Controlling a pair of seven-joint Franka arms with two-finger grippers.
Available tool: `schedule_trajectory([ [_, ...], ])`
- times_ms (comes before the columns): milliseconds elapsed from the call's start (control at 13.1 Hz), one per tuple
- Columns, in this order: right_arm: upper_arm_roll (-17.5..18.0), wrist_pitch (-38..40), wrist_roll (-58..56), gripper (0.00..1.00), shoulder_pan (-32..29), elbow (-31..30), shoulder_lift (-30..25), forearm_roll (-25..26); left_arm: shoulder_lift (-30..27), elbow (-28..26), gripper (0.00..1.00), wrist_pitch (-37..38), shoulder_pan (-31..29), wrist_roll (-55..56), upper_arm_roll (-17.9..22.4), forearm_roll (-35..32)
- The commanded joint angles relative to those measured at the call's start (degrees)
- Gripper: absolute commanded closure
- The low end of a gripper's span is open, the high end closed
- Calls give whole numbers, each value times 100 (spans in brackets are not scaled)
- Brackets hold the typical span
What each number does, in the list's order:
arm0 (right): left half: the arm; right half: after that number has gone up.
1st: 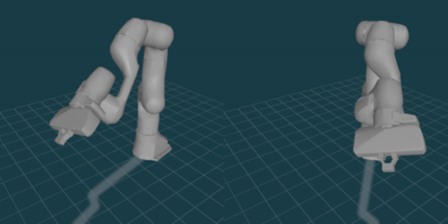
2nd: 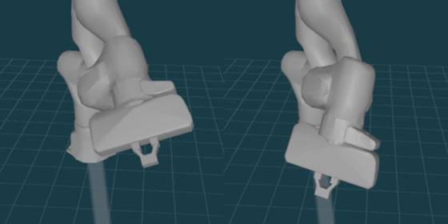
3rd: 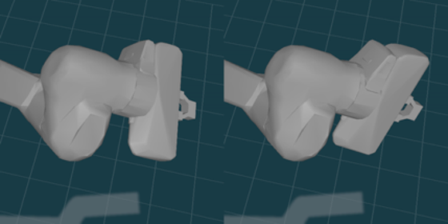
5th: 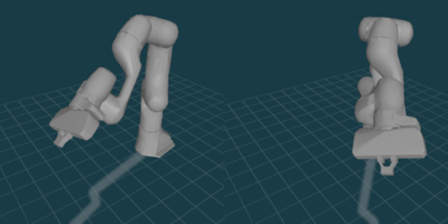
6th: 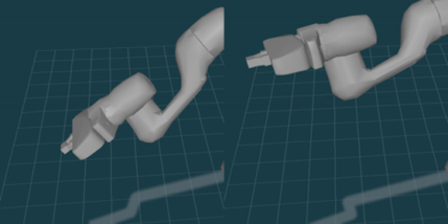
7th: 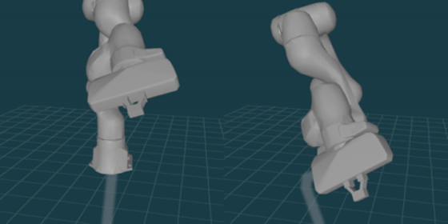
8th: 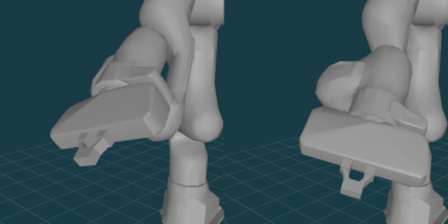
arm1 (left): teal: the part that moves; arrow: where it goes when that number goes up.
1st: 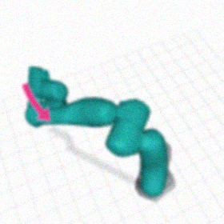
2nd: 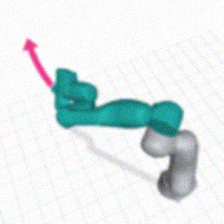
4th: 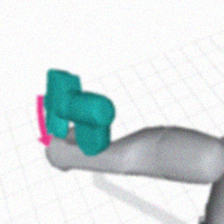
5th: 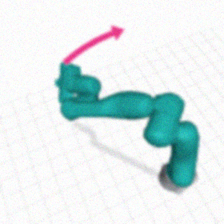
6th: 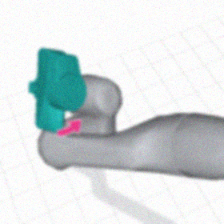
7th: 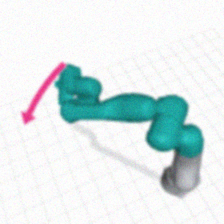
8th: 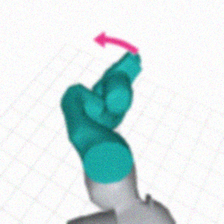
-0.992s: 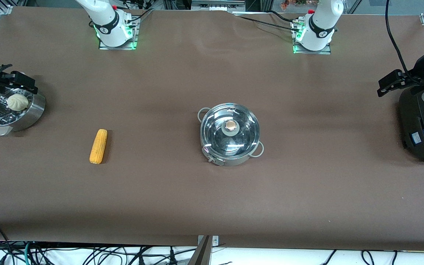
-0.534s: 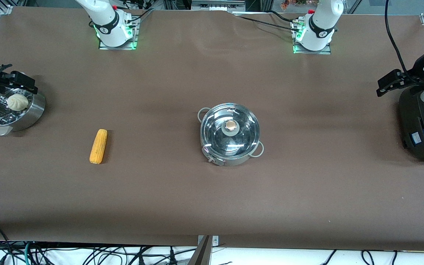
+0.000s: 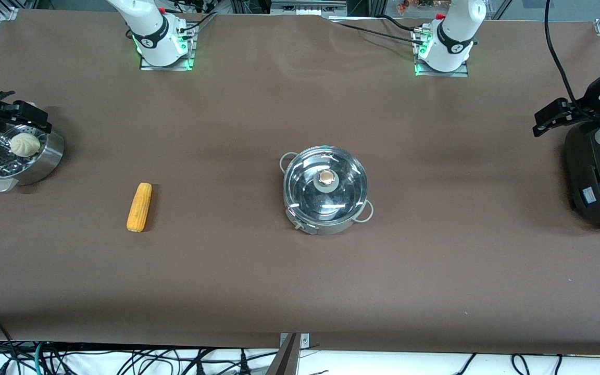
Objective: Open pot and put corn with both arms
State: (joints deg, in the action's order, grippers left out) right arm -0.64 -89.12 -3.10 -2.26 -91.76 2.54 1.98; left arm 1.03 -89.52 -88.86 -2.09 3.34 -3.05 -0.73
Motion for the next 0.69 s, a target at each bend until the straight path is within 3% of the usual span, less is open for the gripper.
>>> schedule_trajectory([
  [0, 29, 35, -67, 0, -38, 150, 185, 66, 81, 207, 0, 141, 25, -88, -2, -76],
  [610, 29, -211, -15, 0, -56, 141, 510, 13, 81, 215, 0, 141, 59, -62, -11, -68],
])
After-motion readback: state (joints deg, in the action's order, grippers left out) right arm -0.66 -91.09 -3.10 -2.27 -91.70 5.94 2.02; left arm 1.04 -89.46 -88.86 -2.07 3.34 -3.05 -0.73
